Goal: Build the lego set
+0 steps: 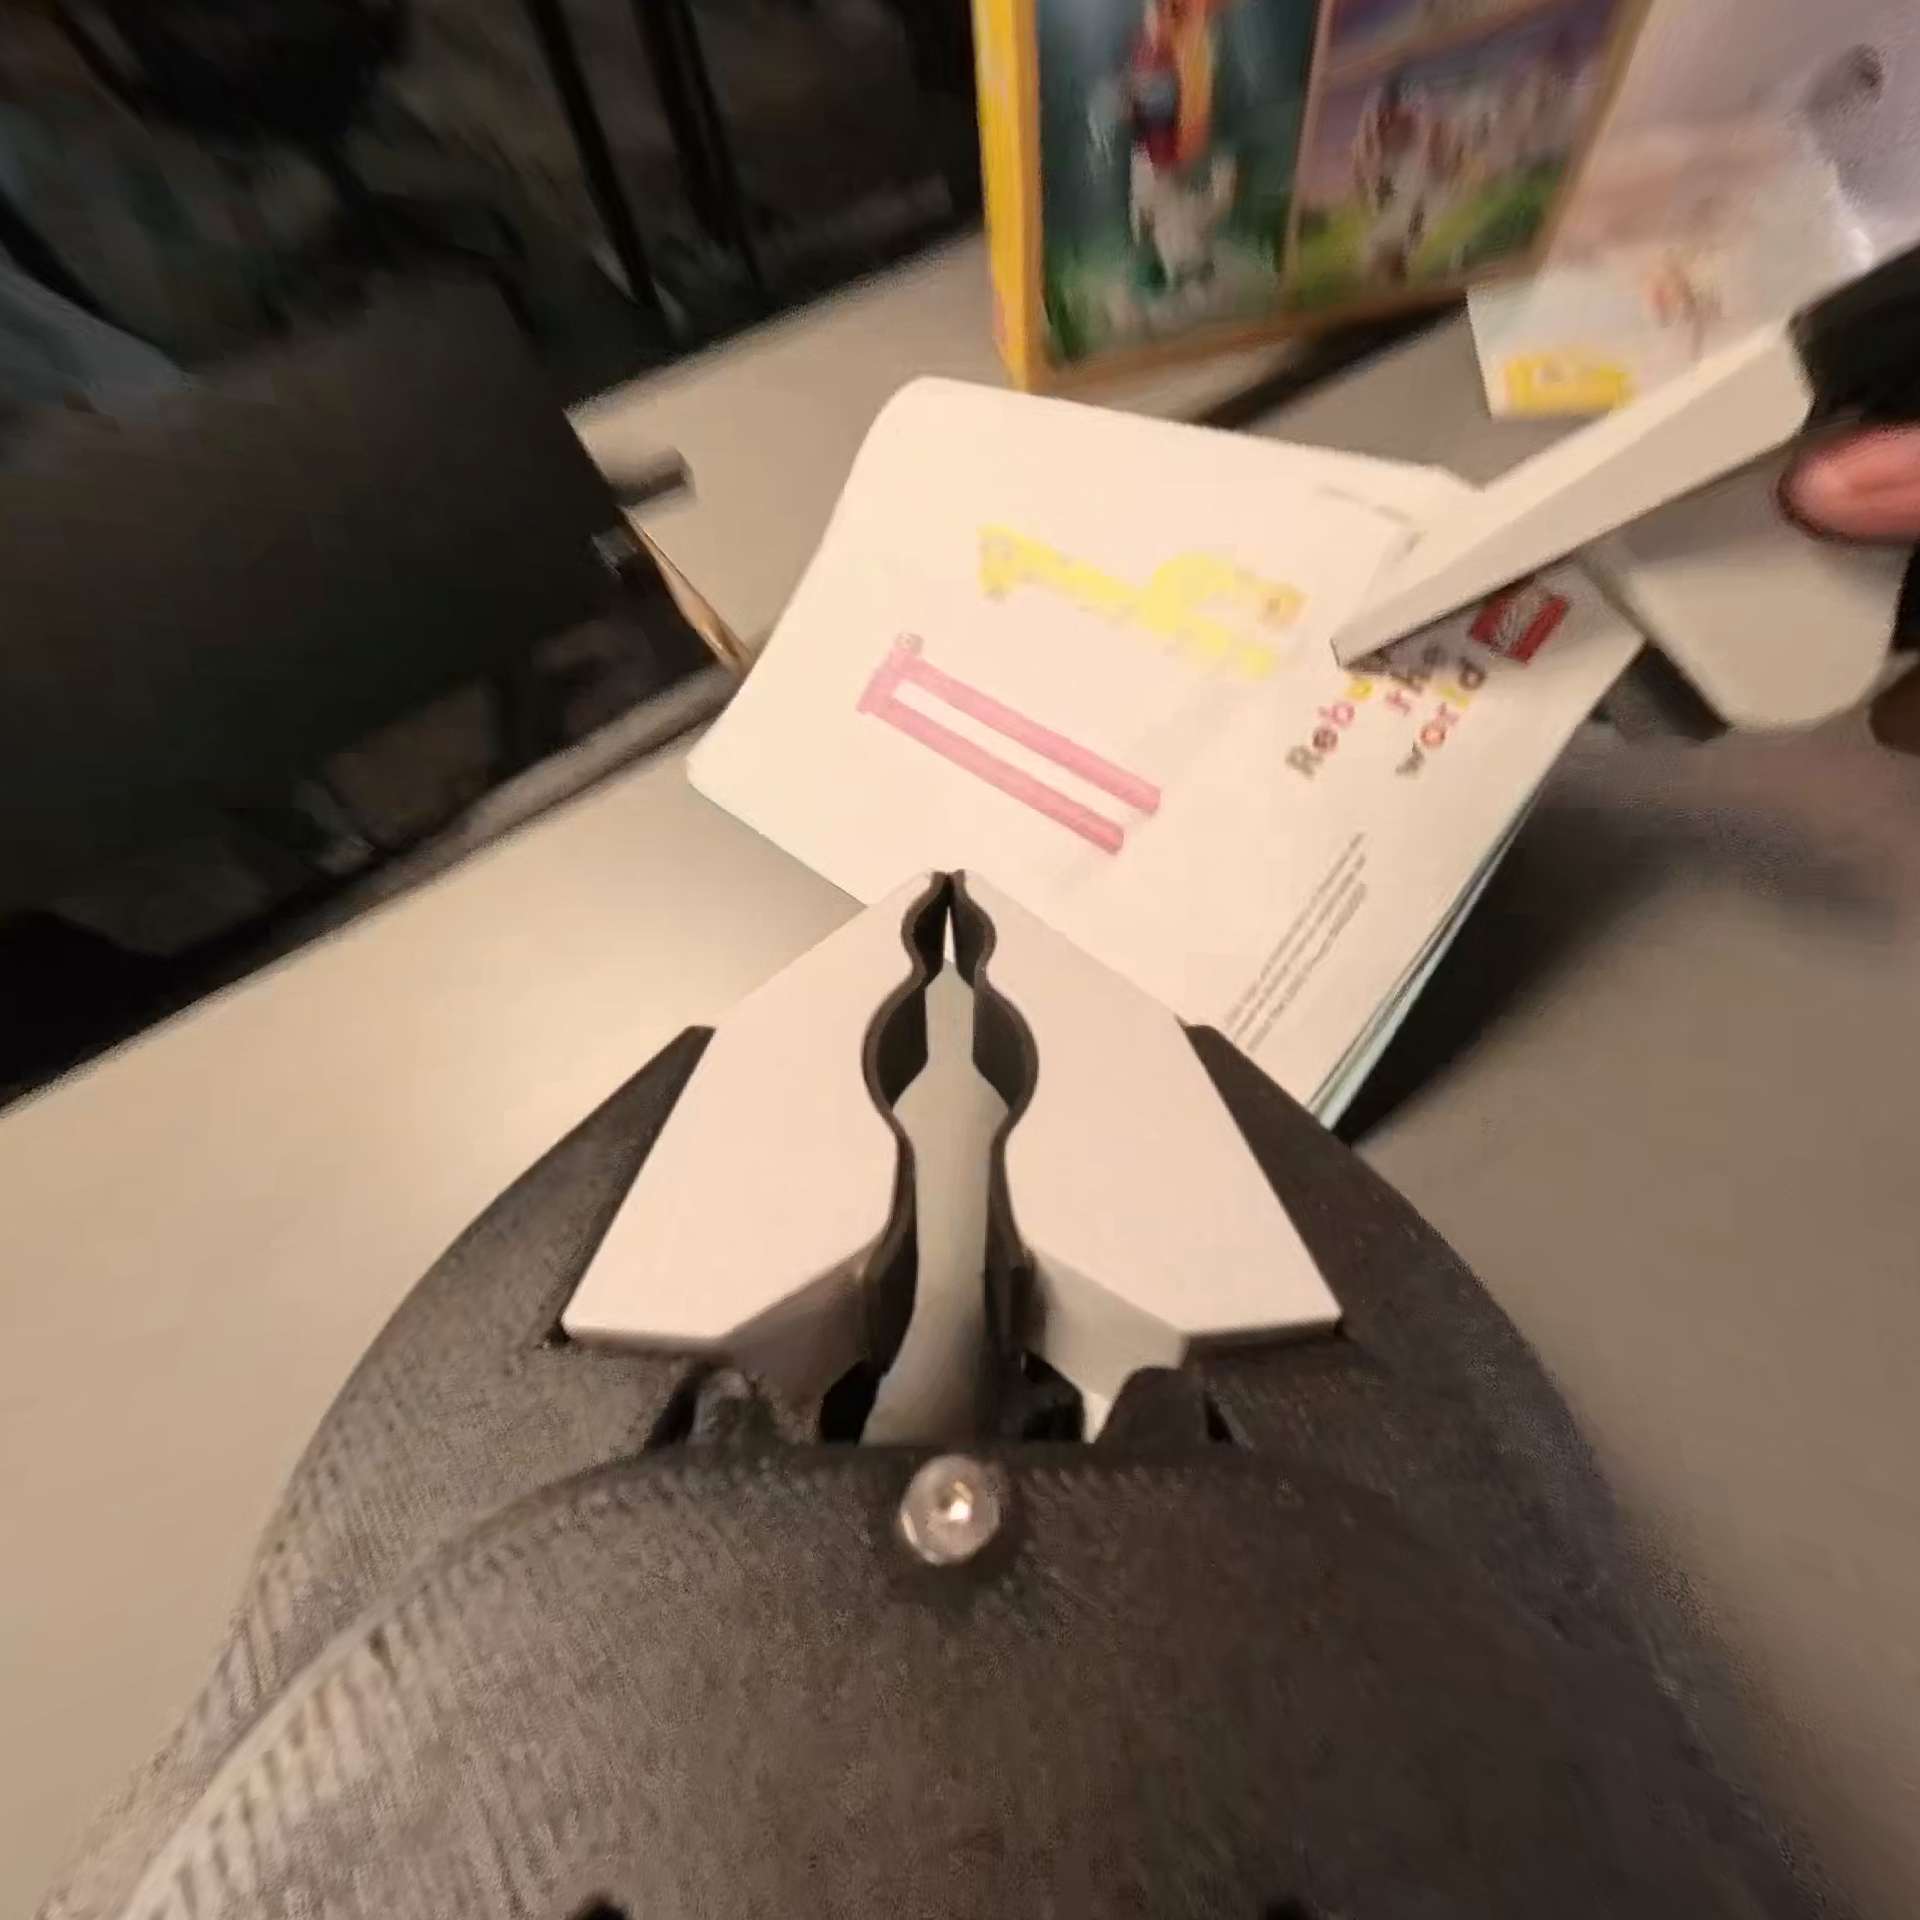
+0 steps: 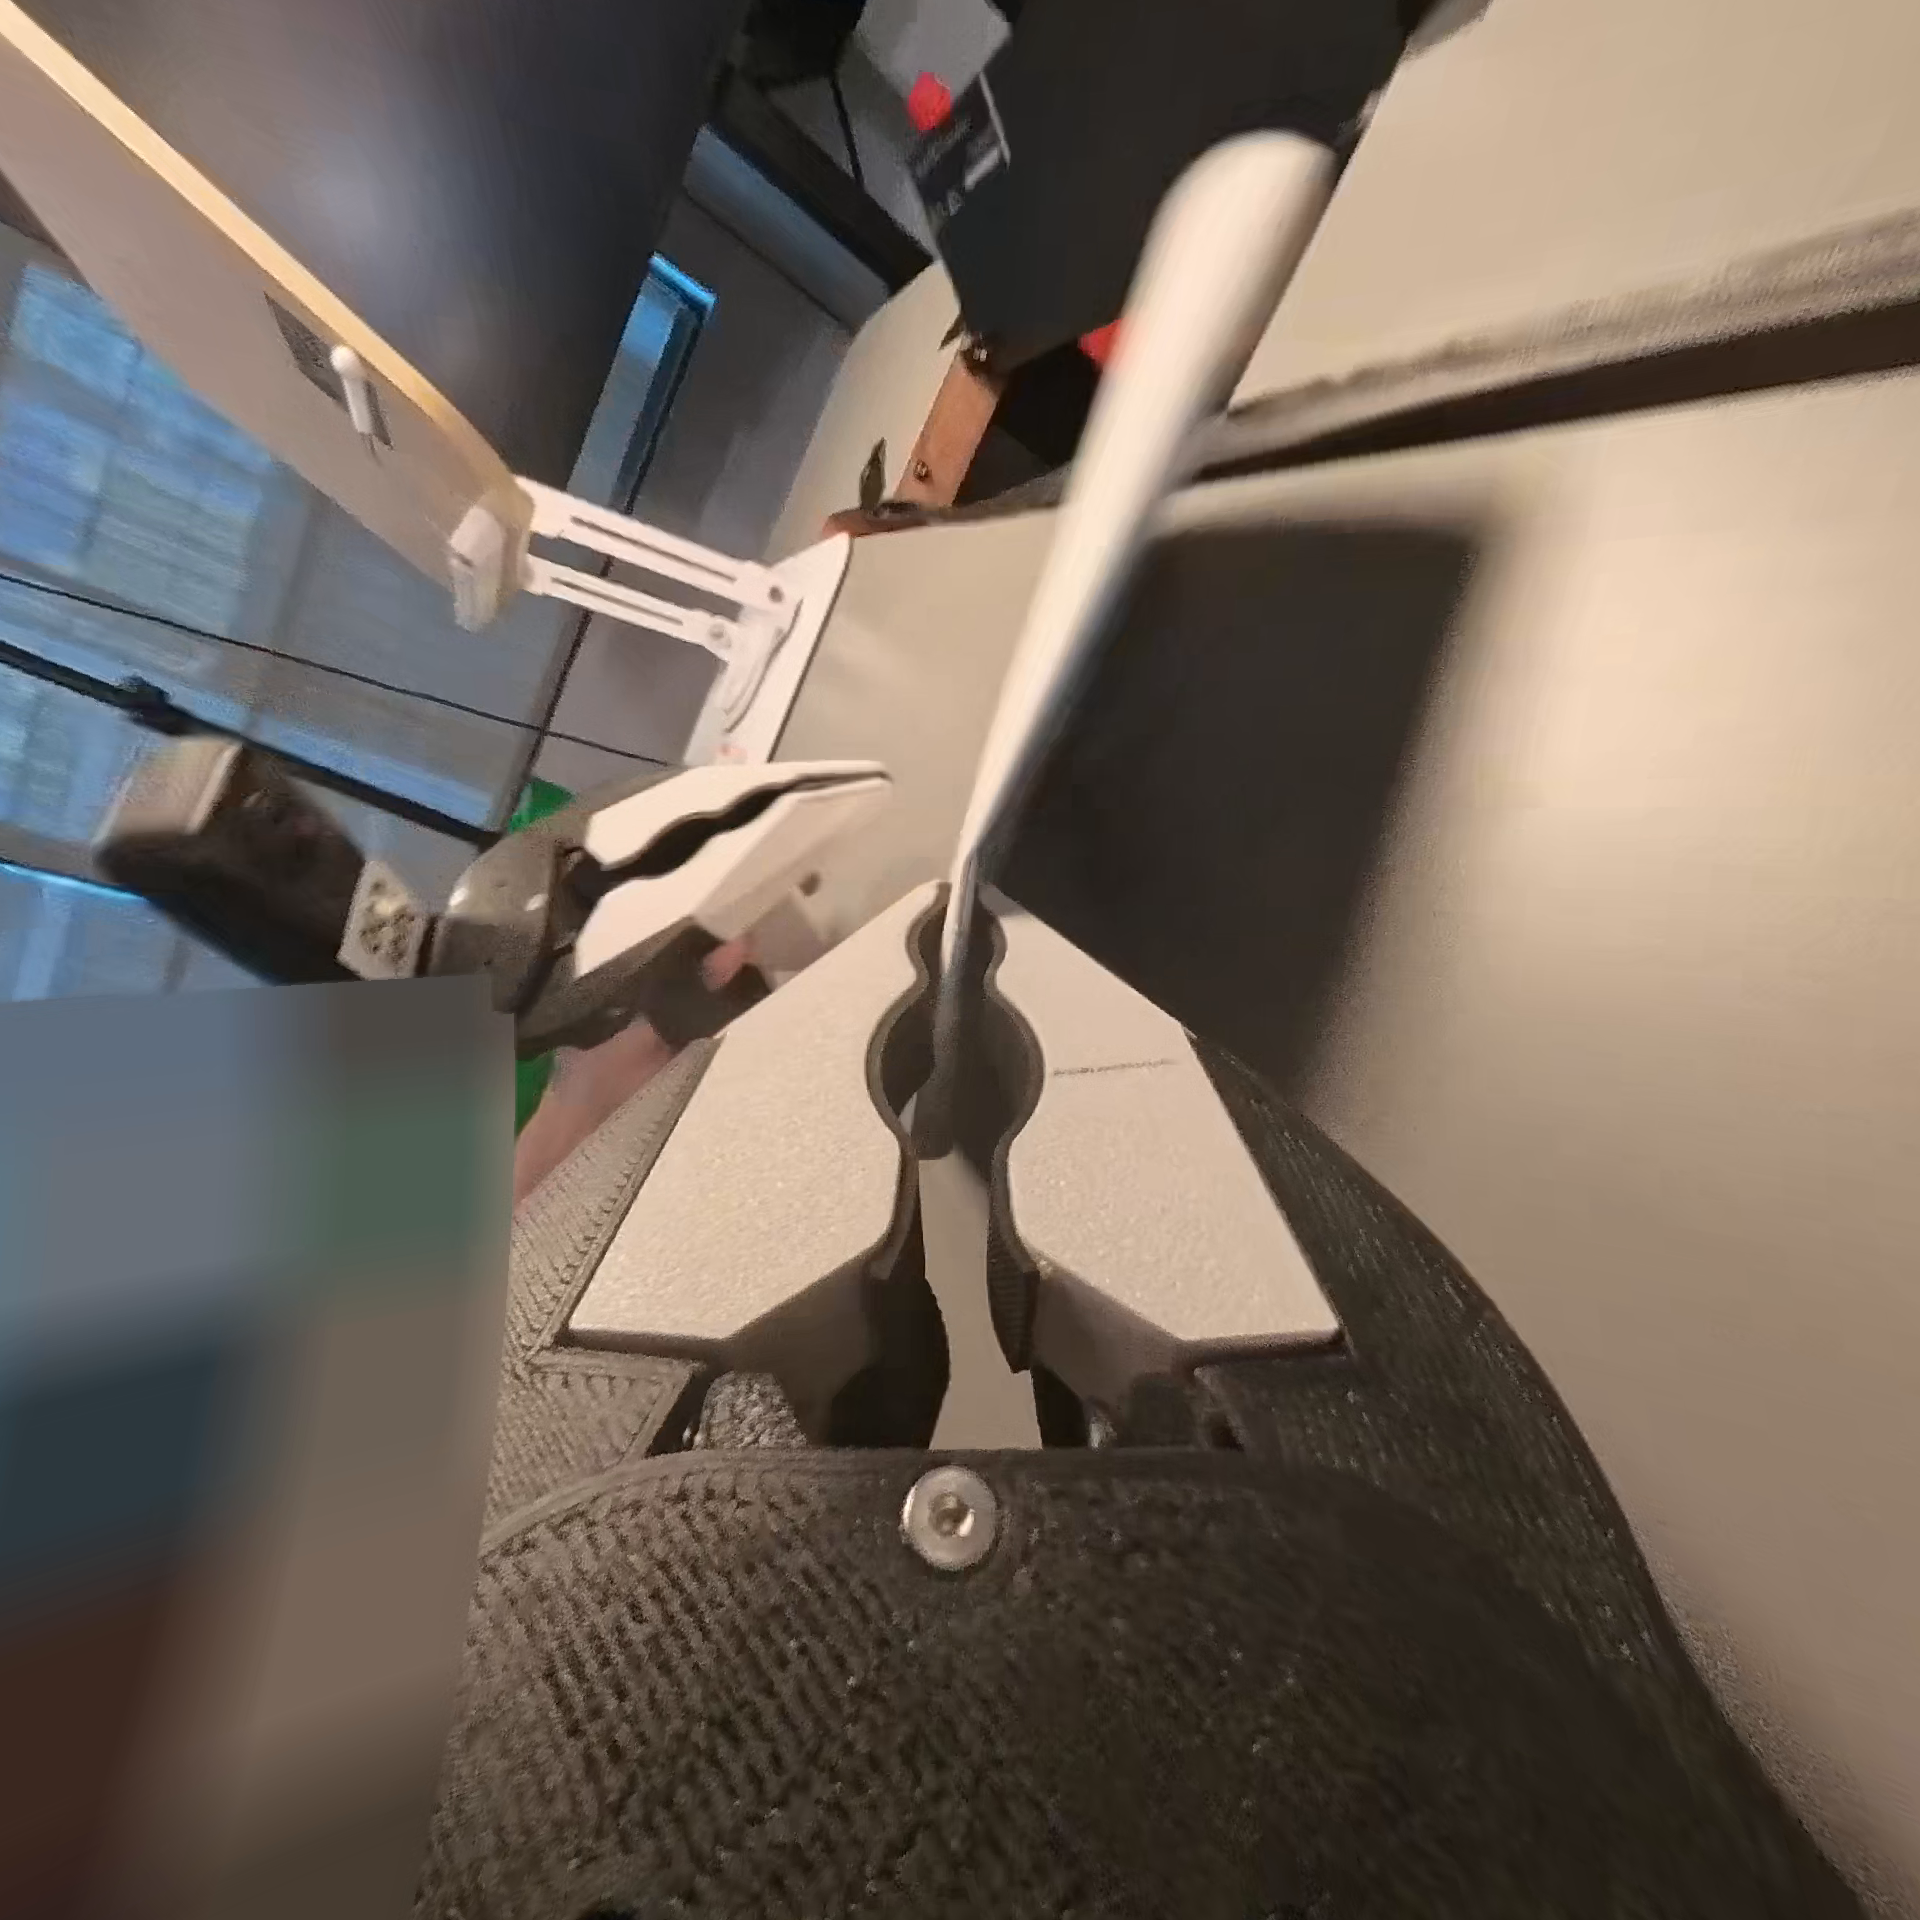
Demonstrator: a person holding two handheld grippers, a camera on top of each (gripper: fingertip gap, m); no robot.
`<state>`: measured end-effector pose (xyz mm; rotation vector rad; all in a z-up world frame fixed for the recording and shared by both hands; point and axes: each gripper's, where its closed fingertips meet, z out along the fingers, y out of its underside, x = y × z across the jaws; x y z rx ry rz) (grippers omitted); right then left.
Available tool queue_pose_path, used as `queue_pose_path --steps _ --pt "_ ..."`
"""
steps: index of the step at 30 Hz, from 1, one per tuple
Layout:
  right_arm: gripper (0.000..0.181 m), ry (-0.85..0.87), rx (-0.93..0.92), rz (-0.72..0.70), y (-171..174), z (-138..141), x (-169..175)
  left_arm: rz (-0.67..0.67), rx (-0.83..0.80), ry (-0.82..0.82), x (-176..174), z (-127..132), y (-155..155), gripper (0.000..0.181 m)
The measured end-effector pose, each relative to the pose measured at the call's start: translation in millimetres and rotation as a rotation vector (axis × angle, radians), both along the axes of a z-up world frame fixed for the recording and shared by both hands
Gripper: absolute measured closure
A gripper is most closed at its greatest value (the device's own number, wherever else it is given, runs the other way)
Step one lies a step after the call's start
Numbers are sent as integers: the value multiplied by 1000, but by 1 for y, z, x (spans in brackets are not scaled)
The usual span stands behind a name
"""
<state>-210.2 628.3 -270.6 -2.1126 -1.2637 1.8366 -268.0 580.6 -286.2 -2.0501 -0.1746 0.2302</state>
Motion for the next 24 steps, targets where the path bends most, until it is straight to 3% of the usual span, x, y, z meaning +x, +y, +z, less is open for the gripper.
queue_pose_path --steps 3,5,11,15,19,24 --pt "181 50 140 -49 2 23 -5 86 186 145 -16 36 -8 181" --pt "181 50 340 -90 4 37 -8 138 285 181 -27 52 -16 181" --pt "181 -8 1392 -270 33 77 -16 242 530 -48 -55 74 -38 181" --pt "181 -284 1957 -214 51 49 -23 298 581 -210 -75 69 -49 179" --pt "181 -565 2113 -101 64 4 -25 310 632 -332 -82 67 -52 177" --pt "181 -679 1967 -49 70 -25 -36 301 607 -313 -81 65 -48 177"
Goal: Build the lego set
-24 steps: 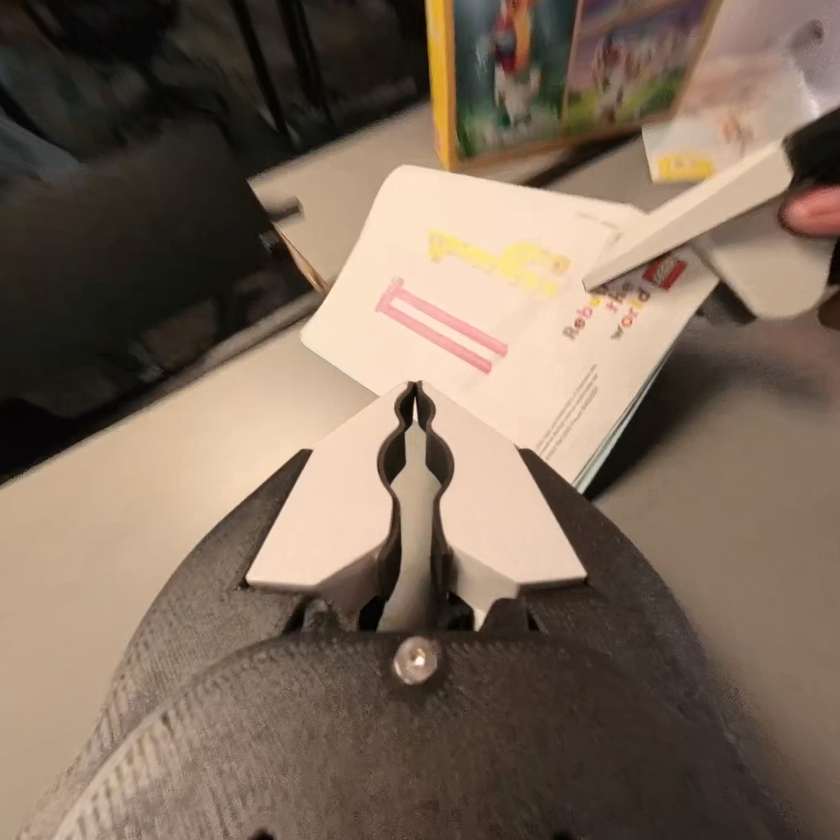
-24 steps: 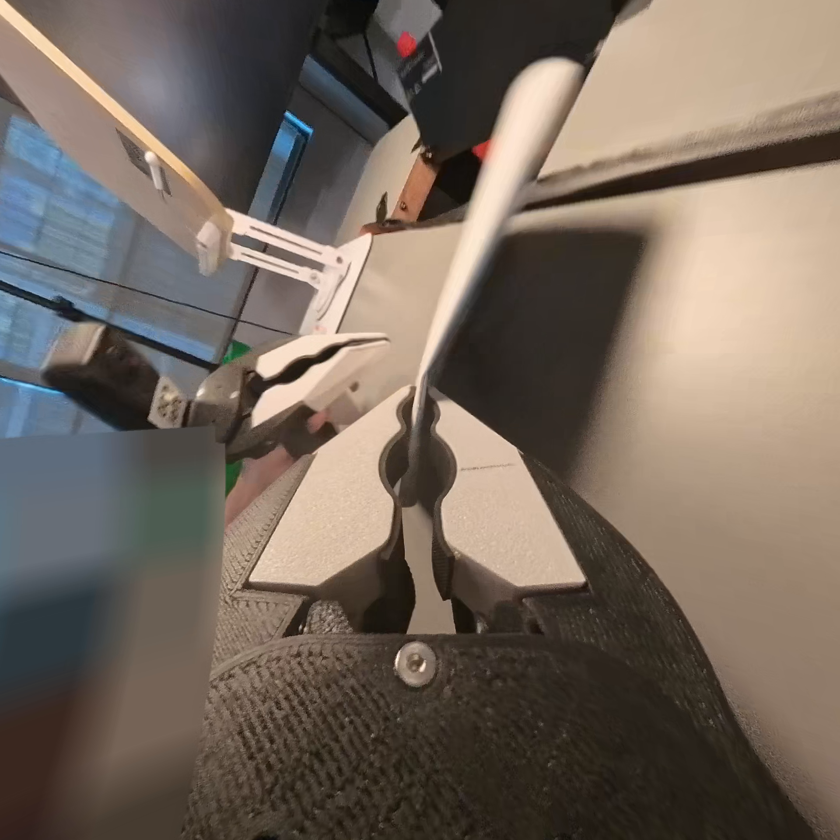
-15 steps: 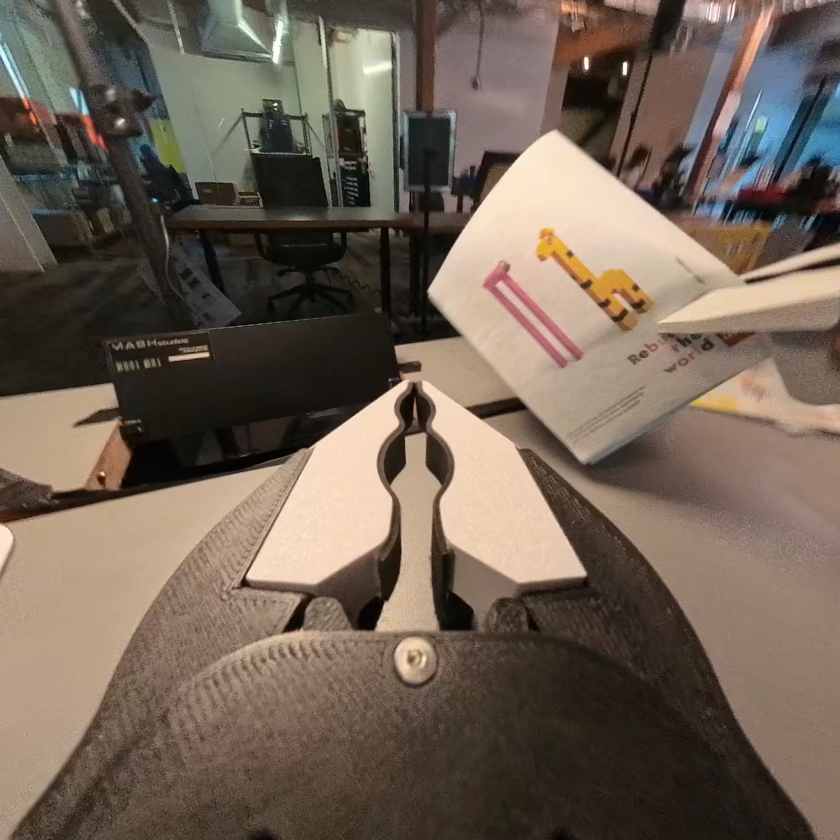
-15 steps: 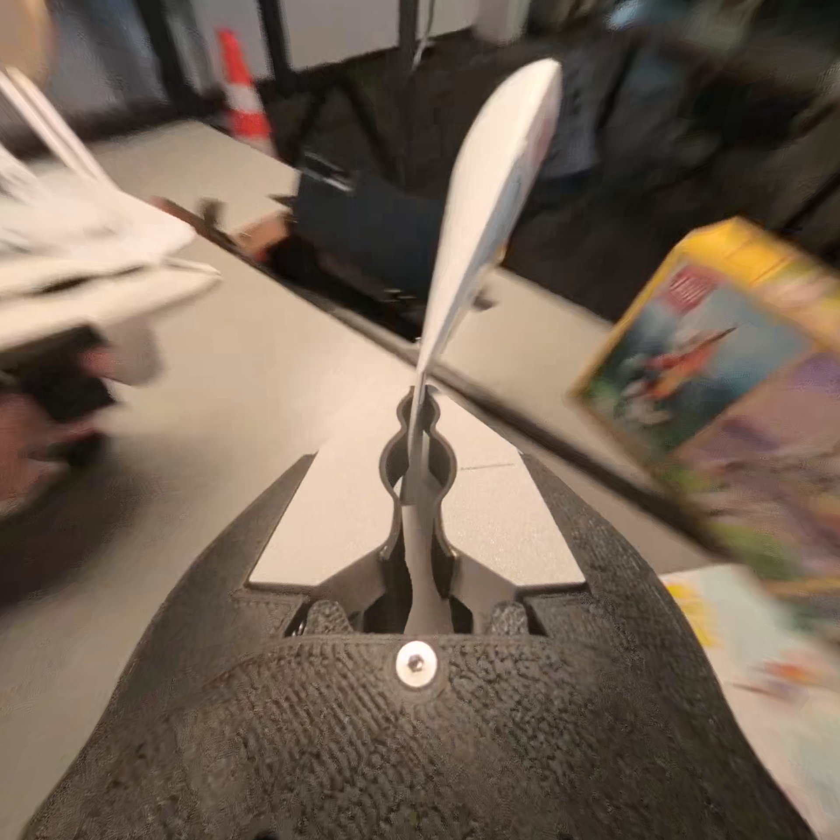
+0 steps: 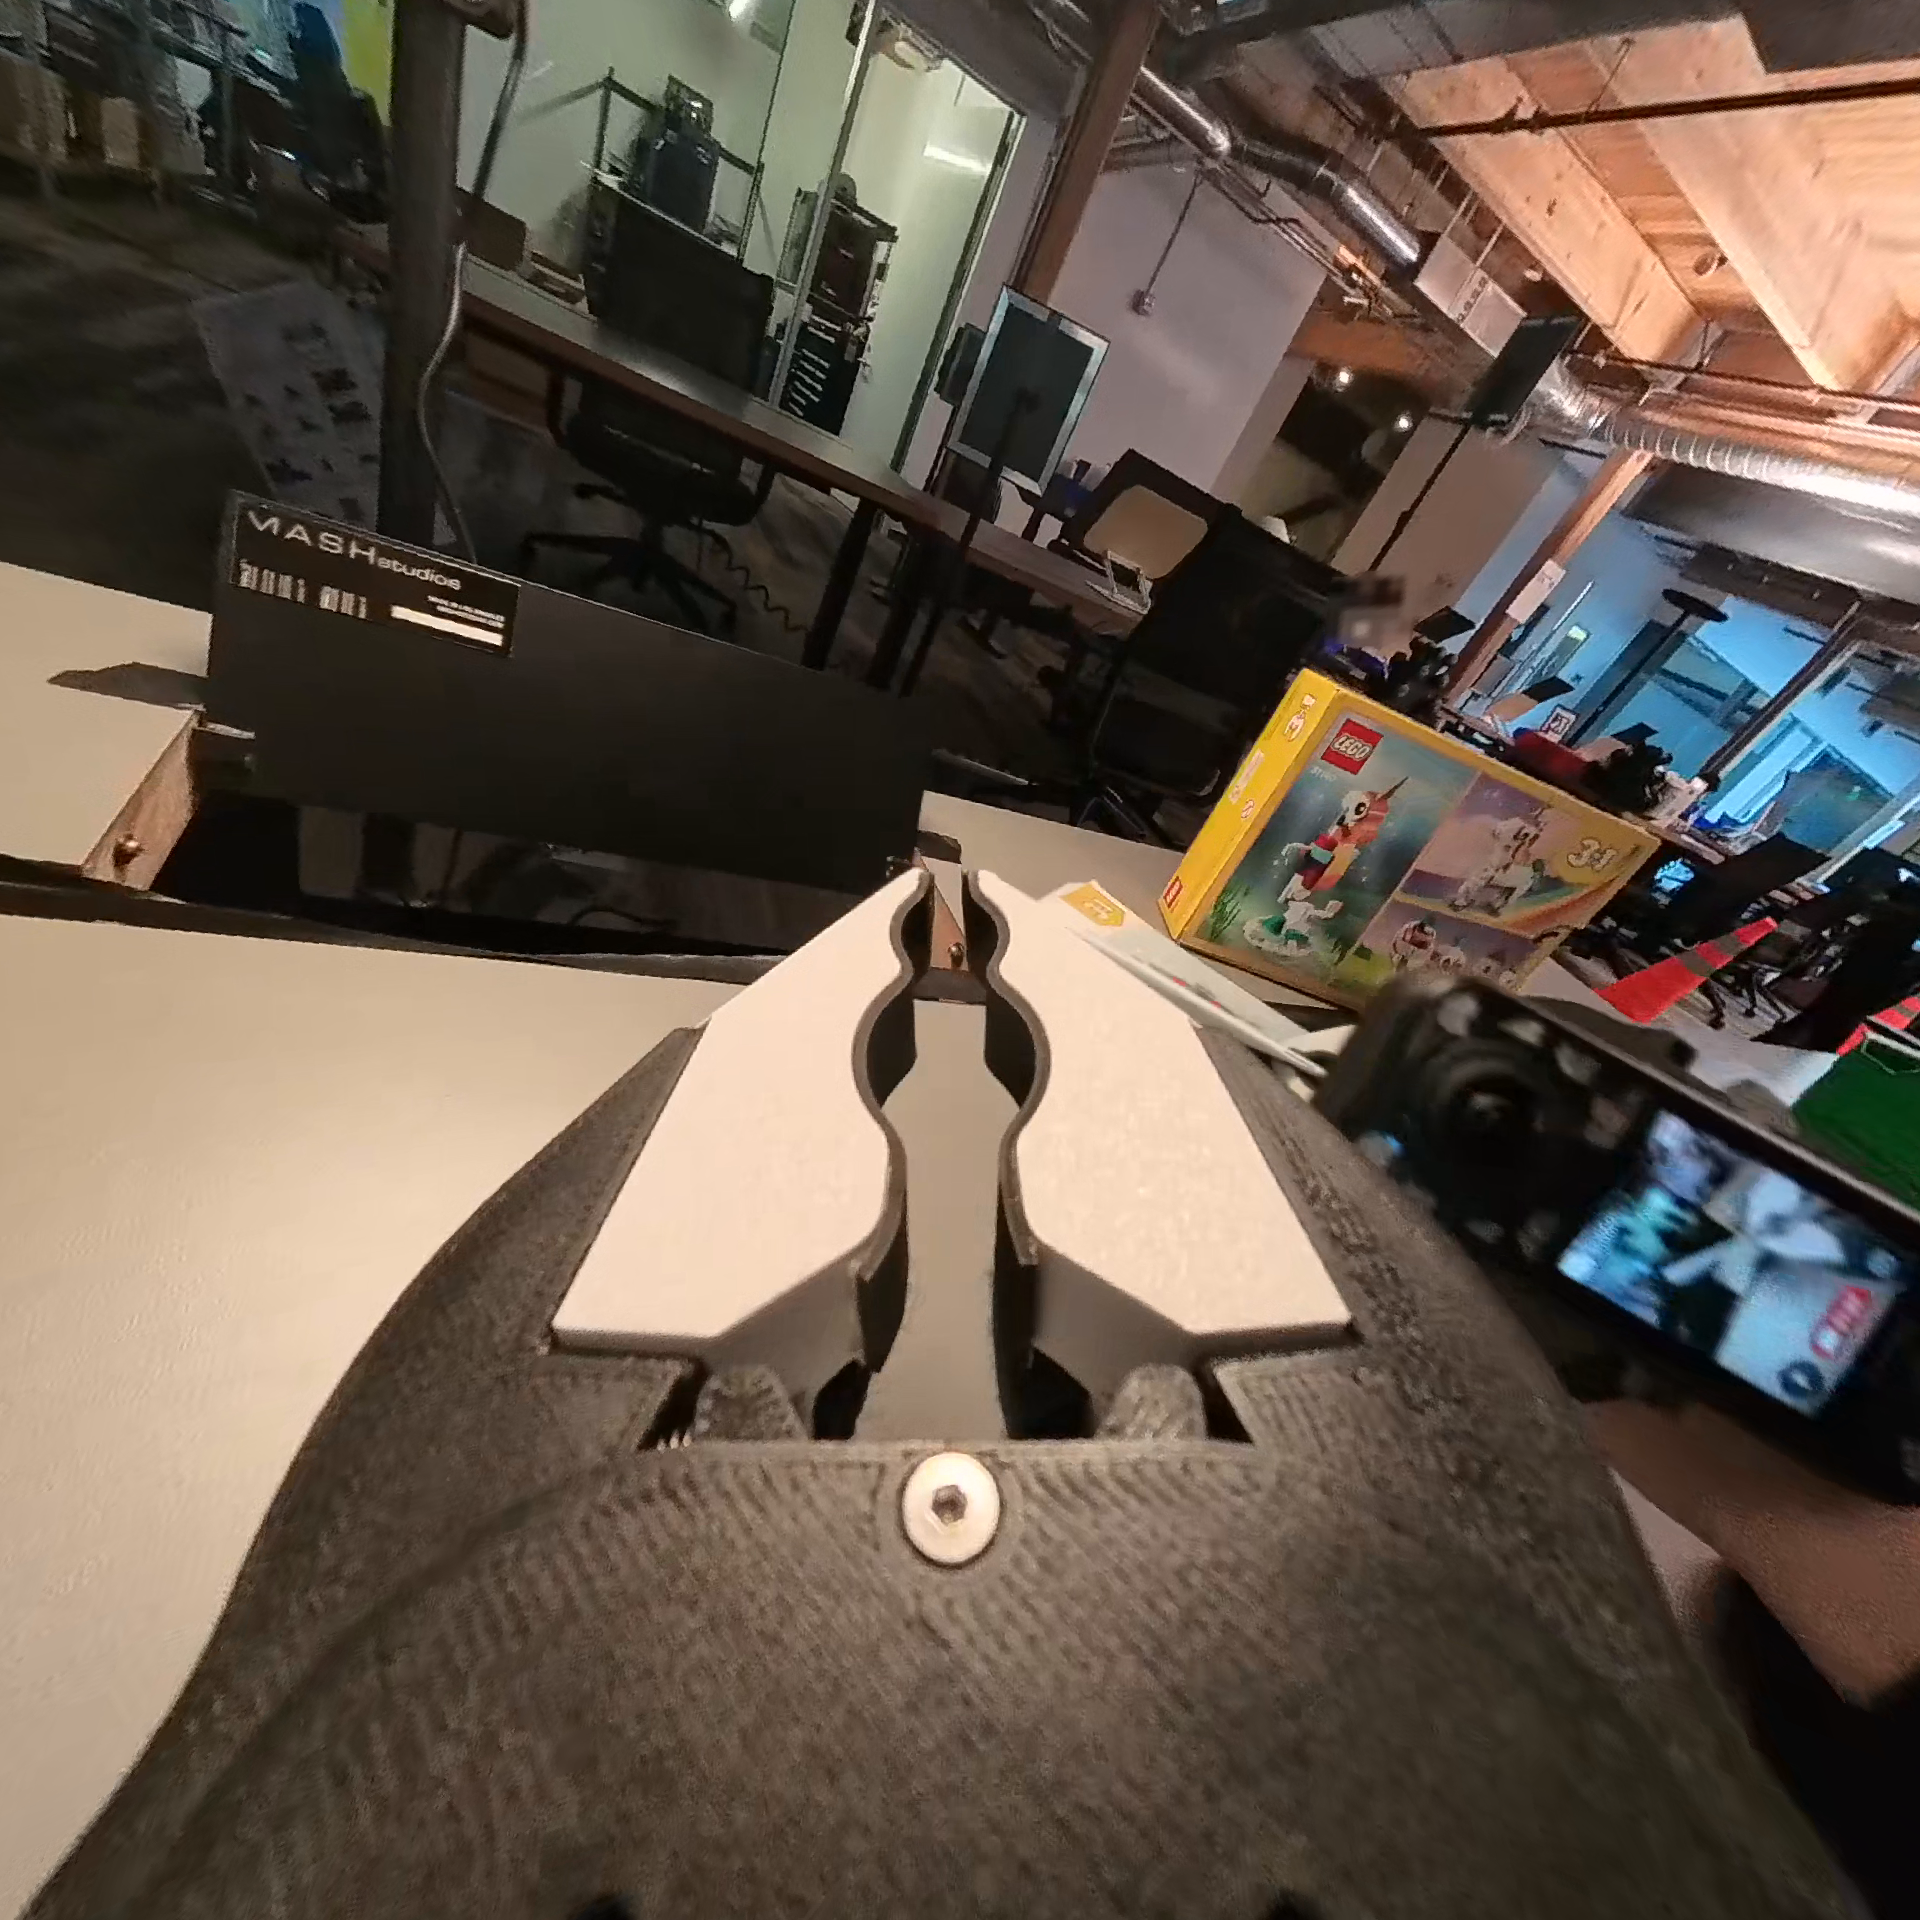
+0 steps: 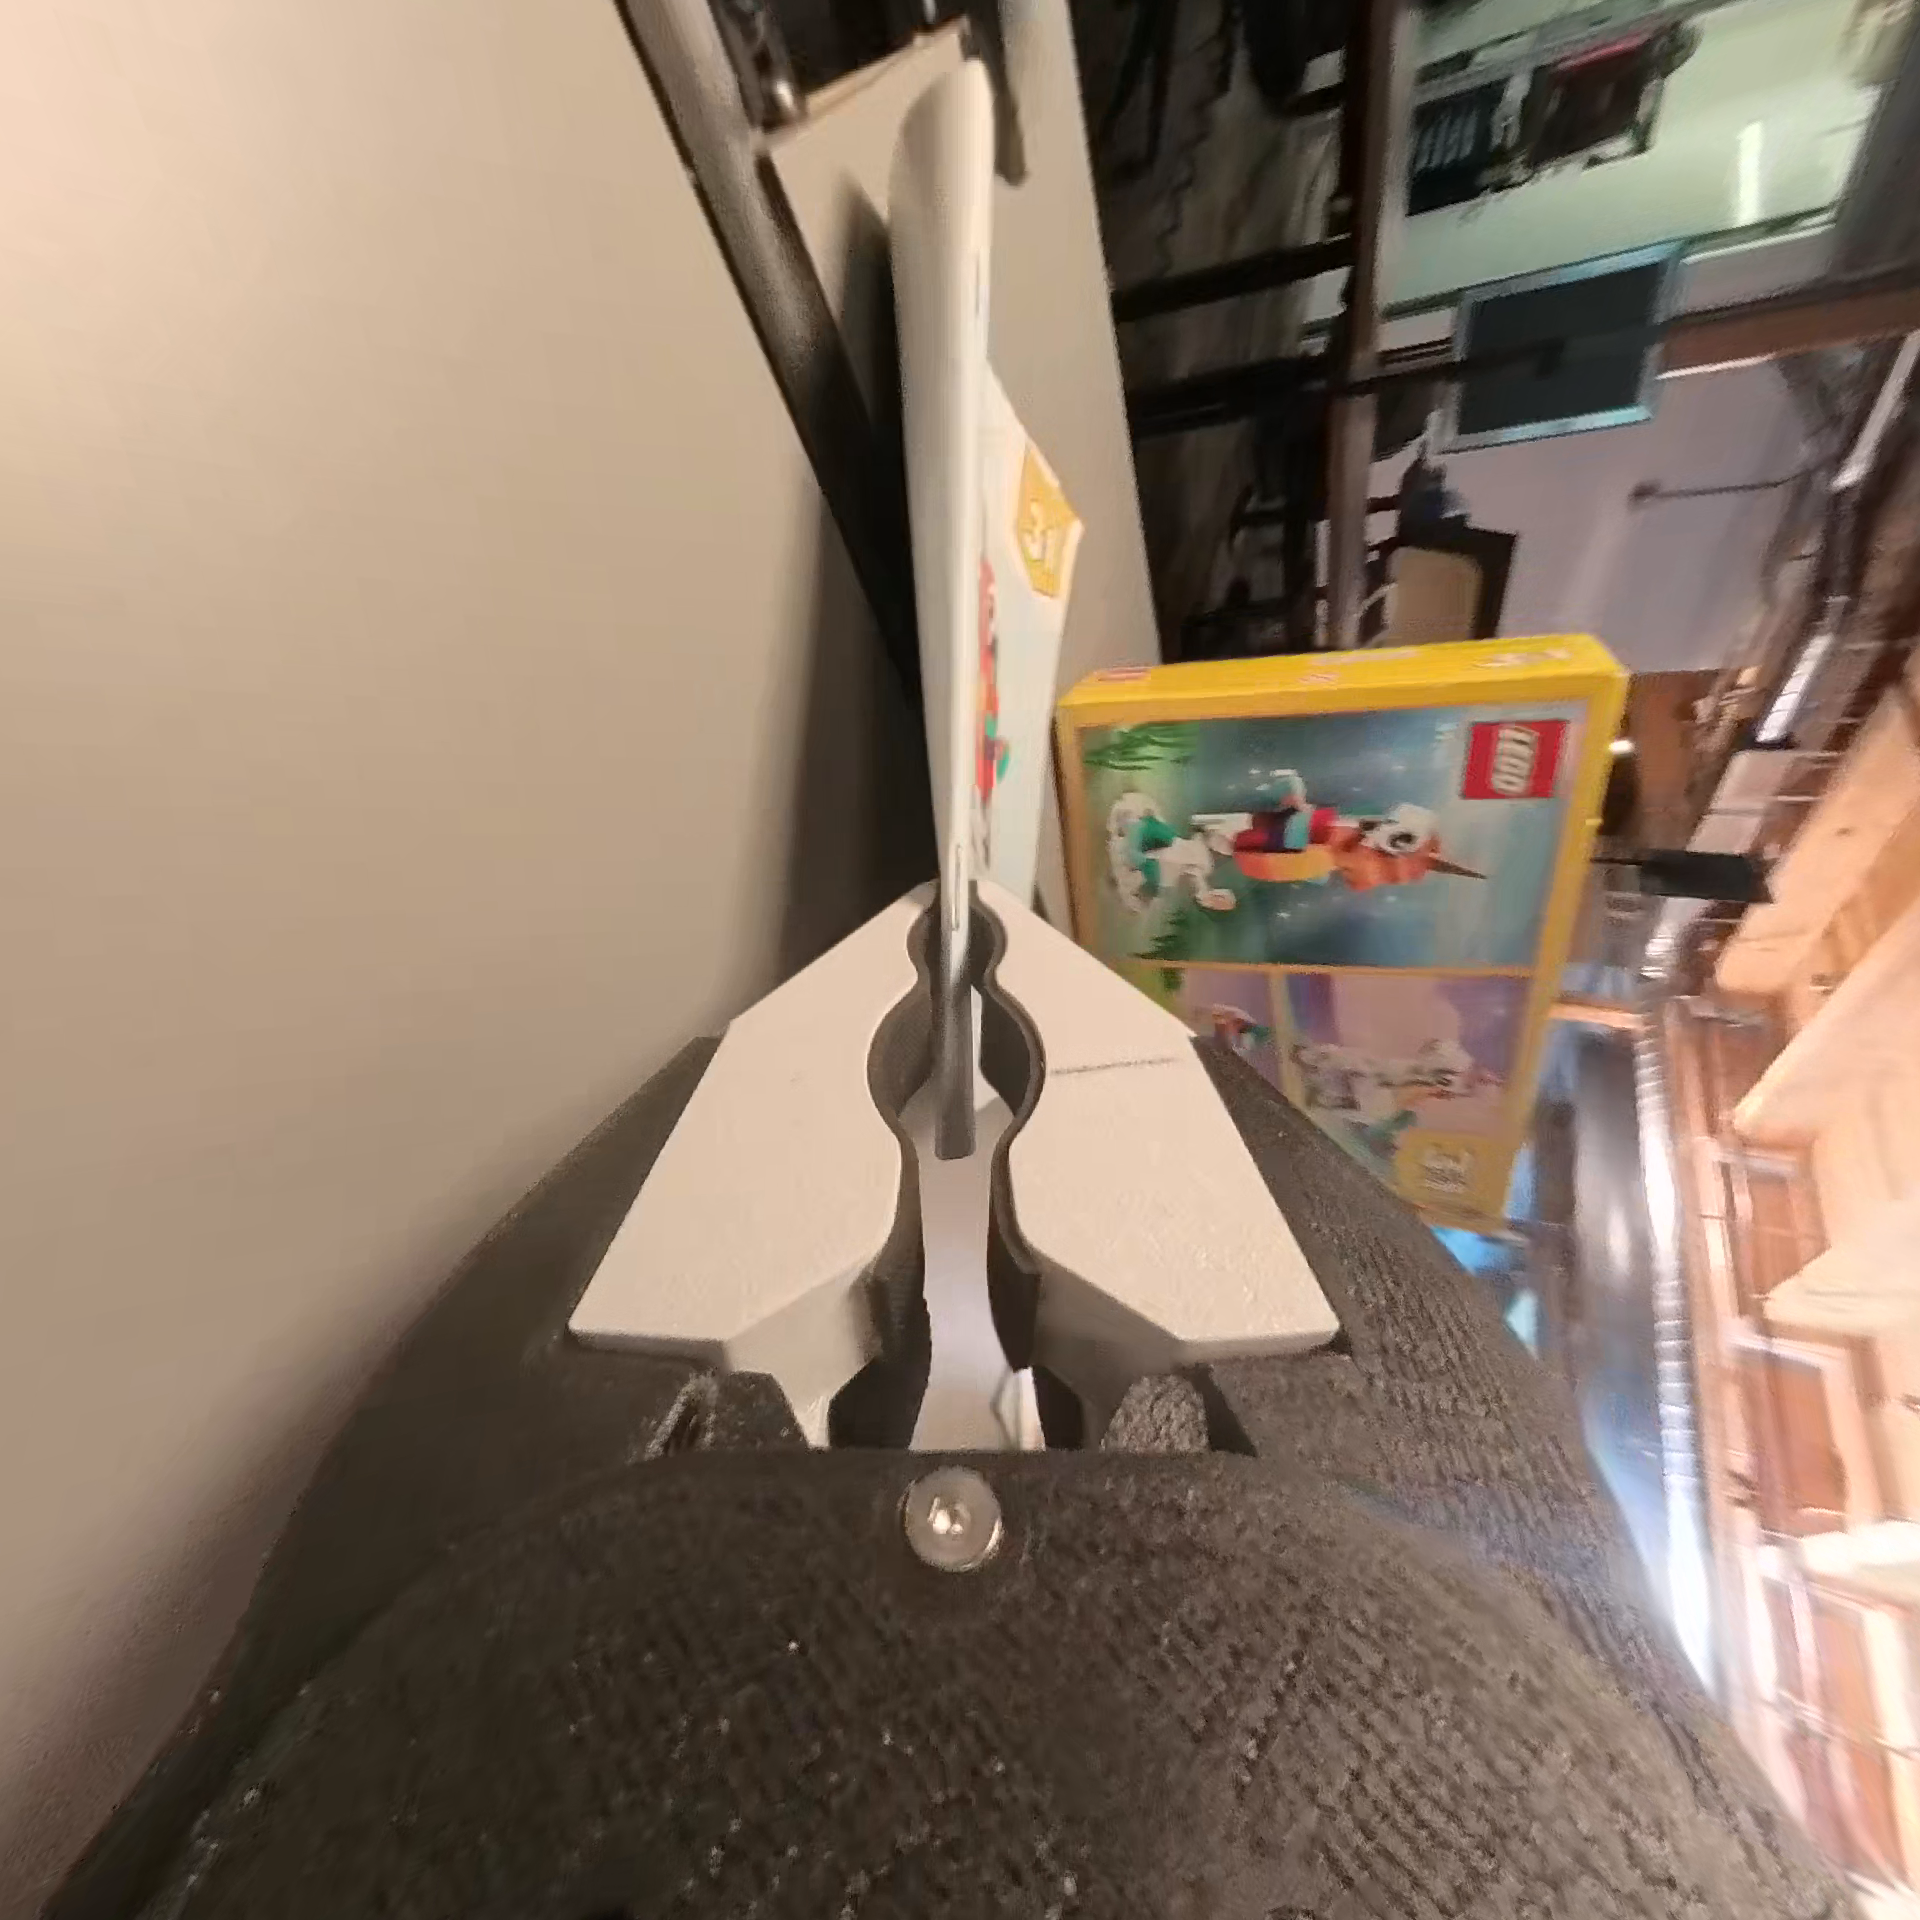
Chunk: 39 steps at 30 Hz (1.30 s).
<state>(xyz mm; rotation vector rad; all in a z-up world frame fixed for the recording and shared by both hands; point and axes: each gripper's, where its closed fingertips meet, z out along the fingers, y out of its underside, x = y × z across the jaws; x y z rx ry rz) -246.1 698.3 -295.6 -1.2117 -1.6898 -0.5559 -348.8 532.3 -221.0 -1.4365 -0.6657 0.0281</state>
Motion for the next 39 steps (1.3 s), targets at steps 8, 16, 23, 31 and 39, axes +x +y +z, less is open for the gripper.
queue_pose_path --steps 8,16,23,31,39 --pt "156 118 -177 9 -10 -12 -31 -1 -46 70 5 1 5 174" --pt "125 399 -244 179 -40 13 -9 42 -31 171 12 11 1 167" --pt "144 725 -538 186 -45 28 52 15 -39 282 36 17 2 167" --pt "173 952 -344 94 15 63 164 -84 -99 546 89 21 23 171" --pt "162 929 -299 -36 98 54 221 -181 -184 899 145 14 42 176"
